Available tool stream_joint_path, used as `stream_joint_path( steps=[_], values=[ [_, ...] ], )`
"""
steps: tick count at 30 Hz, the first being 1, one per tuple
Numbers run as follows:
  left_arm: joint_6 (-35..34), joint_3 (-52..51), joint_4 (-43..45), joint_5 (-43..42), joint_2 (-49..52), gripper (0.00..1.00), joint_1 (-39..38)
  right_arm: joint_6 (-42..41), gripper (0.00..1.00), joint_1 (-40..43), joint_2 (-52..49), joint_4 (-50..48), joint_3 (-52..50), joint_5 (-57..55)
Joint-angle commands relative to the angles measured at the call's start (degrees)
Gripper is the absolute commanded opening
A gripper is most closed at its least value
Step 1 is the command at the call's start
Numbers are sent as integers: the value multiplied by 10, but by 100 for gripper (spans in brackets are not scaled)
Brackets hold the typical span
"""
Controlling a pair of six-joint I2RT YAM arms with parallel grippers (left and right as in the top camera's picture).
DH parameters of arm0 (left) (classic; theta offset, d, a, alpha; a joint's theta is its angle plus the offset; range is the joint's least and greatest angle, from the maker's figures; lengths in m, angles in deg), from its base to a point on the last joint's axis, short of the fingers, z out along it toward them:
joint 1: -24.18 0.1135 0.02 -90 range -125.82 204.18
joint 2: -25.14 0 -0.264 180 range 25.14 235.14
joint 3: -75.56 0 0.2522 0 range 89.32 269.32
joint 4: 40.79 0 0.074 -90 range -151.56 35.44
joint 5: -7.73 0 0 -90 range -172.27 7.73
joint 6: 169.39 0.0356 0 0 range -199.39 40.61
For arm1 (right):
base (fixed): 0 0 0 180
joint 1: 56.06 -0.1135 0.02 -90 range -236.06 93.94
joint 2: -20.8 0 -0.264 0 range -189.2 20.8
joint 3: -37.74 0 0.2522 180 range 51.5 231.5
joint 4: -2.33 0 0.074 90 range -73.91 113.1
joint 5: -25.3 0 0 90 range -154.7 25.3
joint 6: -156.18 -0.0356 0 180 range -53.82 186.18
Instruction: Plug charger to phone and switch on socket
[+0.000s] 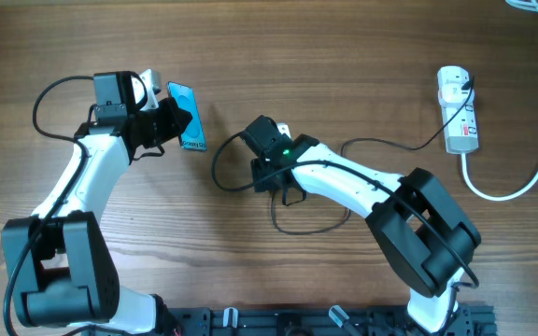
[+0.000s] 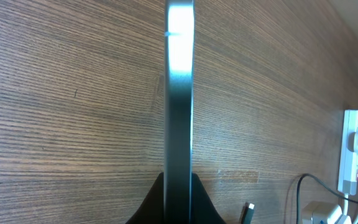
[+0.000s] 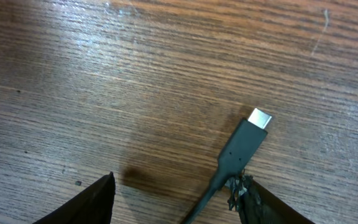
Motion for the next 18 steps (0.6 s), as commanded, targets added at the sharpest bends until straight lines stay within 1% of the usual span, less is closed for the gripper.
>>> stream_joint_path(
  steps=[1, 2, 3, 4, 5, 6, 7, 8, 9, 10, 11, 12, 14, 18],
  values=[
    [-3, 2, 6, -3, 0, 4, -2, -16, 62, 0, -15, 13, -9, 12],
    [-3, 2, 6, -3, 0, 4, -2, -16, 56, 0, -15, 11, -9, 13],
    [-3, 2, 6, -3, 0, 4, -2, -15, 47, 0, -15, 9, -9, 18],
    [-3, 2, 6, -3, 0, 4, -2, -15, 36, 0, -15, 3, -9, 26],
    [-3, 2, 6, -3, 0, 4, -2, -15, 13, 0, -15, -2, -9, 38],
    [-3, 2, 6, -3, 0, 4, -2, -15, 8, 0, -15, -4, -9, 39],
    [-3, 2, 6, -3, 0, 4, -2, -15, 11, 0, -15, -7, -9, 40],
    [-3, 2, 6, -3, 0, 4, -2, -7, 21, 0, -15, -10, -9, 39],
    [-3, 2, 8, -3, 0, 4, -2, 4, 27, 0, -15, -13, -9, 37],
    [-3, 2, 9, -3, 0, 4, -2, 8, 27, 0, -15, -15, -9, 37],
    [-3, 2, 11, -3, 0, 4, -2, 8, 20, 0, -15, -15, -9, 38],
    [-3, 2, 12, -3, 0, 4, -2, 7, 5, 1, -13, -15, -9, 39],
    [-3, 2, 13, -5, 0, 4, -2, 14, 4, 4, -6, -16, -9, 54],
    [-3, 2, 20, -39, 0, 4, 1, 73, 4, 26, 32, -25, -9, 124]
  ],
)
